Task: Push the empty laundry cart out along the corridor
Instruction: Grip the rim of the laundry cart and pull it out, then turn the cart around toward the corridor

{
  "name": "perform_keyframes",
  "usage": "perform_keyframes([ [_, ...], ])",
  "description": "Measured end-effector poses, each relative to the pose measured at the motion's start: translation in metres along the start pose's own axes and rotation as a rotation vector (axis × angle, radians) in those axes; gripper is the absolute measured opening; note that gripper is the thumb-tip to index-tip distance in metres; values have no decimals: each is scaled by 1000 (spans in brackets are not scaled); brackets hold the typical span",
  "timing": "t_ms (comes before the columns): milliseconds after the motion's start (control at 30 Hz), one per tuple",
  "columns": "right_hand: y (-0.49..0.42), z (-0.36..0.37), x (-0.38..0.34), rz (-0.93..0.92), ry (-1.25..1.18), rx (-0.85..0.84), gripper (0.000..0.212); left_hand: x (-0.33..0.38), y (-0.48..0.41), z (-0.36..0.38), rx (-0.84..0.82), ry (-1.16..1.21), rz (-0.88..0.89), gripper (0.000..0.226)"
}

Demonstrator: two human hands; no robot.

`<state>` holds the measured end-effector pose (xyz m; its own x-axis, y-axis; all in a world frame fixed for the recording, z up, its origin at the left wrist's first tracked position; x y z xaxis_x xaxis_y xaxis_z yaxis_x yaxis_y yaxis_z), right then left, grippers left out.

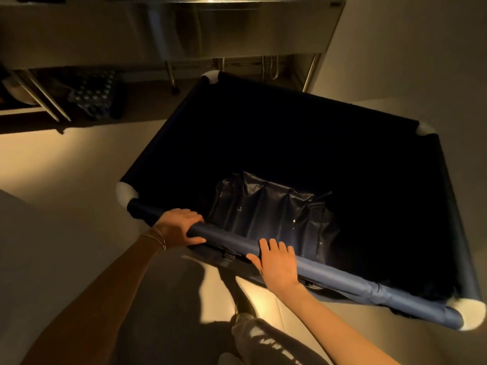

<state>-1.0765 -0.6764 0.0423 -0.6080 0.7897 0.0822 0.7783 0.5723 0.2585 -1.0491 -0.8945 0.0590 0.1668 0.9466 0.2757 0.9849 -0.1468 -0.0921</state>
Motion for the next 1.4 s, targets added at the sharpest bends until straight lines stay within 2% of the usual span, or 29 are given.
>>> perform_keyframes([
  [100,-13,-13,-7,-73,-55,5,57,-7,-4,-6,53,14,-47,56],
  [267,-6,-52,6,-176,-278,193,56,3,-11,-16,58,106,-173,63],
  [400,25,-64,32,-169,-286,306,51,46,-8,-24,118,99,-166,58],
  [567,84,-57,76,-143,-232,315,48,123,1,-7,129,121,-120,55],
  [800,162,-63,176,-72,-135,362,49,253,-25,11,119,126,10,50],
  [967,192,-55,250,-124,-47,390,47,344,-64,25,173,99,59,48],
  [1167,215,-44,368,-200,15,418,51,448,-109,59,261,112,-60,55],
  [1400,220,-24,458,-302,70,293,56,521,-136,98,224,120,-258,54],
])
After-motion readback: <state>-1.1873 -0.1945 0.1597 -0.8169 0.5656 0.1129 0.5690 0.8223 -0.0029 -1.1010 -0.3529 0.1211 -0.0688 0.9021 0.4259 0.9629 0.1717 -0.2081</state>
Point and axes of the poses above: each hand's wrist, its own y-axis away from the middle knuckle, its own z-axis out of the palm, x = y × z, the point moved 9 cm from there along -y, towards the middle knuckle, and after that the axes turned 7 degrees about y, right-handed, at the moved point
